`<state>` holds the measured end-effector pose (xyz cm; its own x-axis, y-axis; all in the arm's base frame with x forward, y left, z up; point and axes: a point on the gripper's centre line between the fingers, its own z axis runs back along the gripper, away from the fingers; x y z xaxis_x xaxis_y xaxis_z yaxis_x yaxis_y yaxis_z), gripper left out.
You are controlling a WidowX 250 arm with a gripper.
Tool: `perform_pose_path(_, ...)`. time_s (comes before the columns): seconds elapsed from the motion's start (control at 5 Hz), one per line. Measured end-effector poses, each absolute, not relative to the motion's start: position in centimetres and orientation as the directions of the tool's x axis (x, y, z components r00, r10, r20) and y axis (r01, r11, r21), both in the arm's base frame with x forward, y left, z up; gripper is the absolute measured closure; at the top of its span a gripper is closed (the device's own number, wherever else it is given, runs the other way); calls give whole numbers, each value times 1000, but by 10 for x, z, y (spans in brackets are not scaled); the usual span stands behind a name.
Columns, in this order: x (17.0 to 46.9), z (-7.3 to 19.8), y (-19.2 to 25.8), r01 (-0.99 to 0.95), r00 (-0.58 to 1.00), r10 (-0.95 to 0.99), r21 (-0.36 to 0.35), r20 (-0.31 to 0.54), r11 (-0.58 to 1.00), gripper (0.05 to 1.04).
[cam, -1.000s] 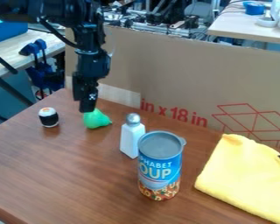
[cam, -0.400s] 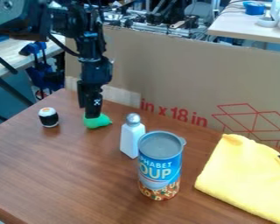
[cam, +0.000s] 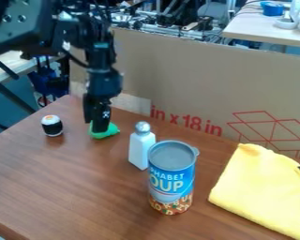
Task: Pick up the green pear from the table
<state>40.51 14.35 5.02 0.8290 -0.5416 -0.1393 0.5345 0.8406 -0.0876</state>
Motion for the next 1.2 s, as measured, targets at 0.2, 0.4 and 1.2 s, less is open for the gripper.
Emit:
perform_pose_path(0.2, 403, 46, 144, 516, 835, -526, -105, -159, 850, 83)
perform_pose_path(0.4, 403, 39, 146, 490, 846, -501, -103, -181, 866, 123)
perform_pose_path(1.2, 386, 94, 110, 444, 893, -442, 12, -88, 896, 233)
